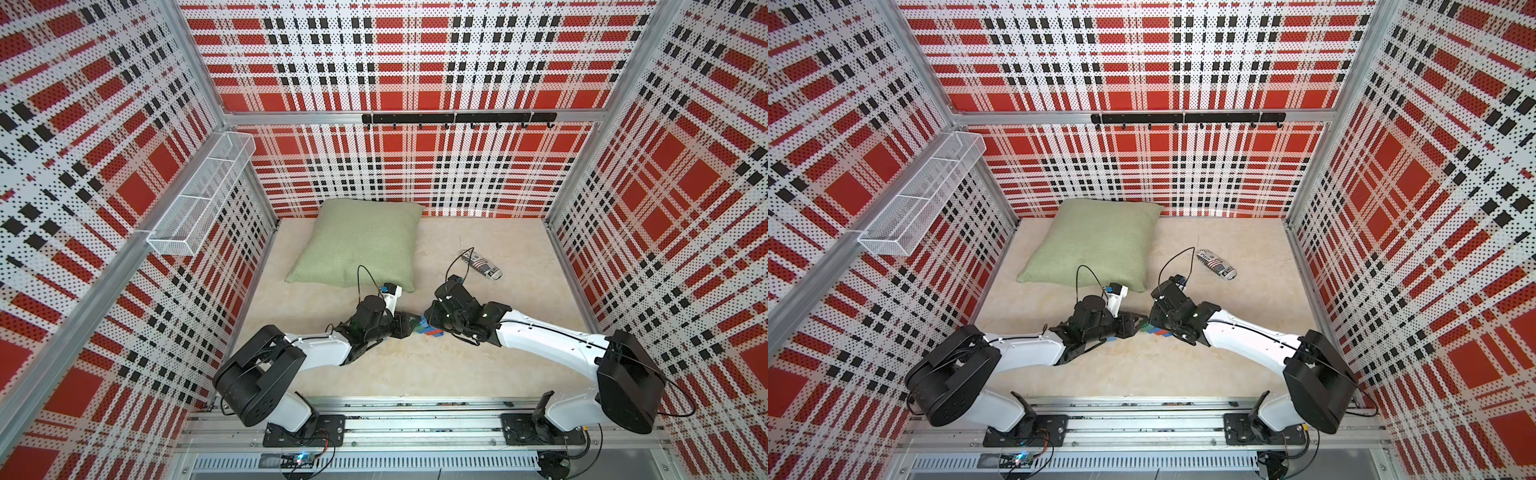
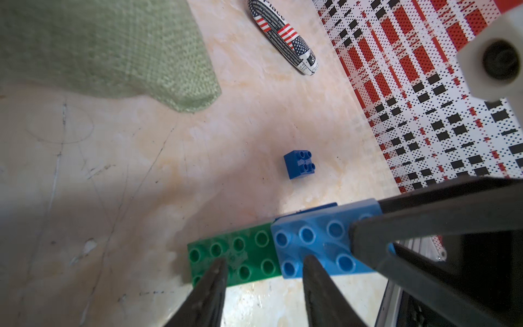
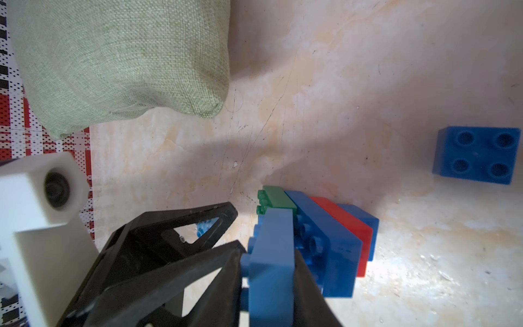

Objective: Assemble a heart with lego
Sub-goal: Assemble the lego brick with the lego brick.

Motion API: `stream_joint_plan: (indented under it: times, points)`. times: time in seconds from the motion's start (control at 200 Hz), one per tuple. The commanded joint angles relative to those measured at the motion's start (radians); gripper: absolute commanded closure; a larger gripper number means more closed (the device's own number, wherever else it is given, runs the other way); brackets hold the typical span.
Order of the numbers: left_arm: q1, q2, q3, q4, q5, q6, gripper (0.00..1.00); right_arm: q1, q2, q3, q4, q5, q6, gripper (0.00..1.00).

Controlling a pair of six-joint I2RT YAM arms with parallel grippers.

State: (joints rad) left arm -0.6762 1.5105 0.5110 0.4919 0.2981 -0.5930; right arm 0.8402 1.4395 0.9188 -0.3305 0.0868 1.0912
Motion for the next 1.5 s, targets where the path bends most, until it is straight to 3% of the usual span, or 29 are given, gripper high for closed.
stream_joint_plan:
  times: [0.0,0.631,1.363,1.498]
  points:
    - [-0.011,0.013,0.034,0.006,-0.005,0.018,0.51,-0.004,-0.018,-0.008,-0.027,0.014,0.009,0.73]
    - [-0.043,0.084,0.092,-0.041,-0.021,0.053,0.53,0.006,-0.054,-0.014,-0.065,0.068,0.026,0.69]
    - [-0.075,0.107,0.131,-0.084,-0.057,0.08,0.54,0.01,-0.126,-0.026,-0.133,0.147,0.042,0.5]
    - [-0.074,0.113,0.144,-0.089,-0.054,0.081,0.54,0.008,-0.157,-0.038,-0.135,0.156,0.048,0.4]
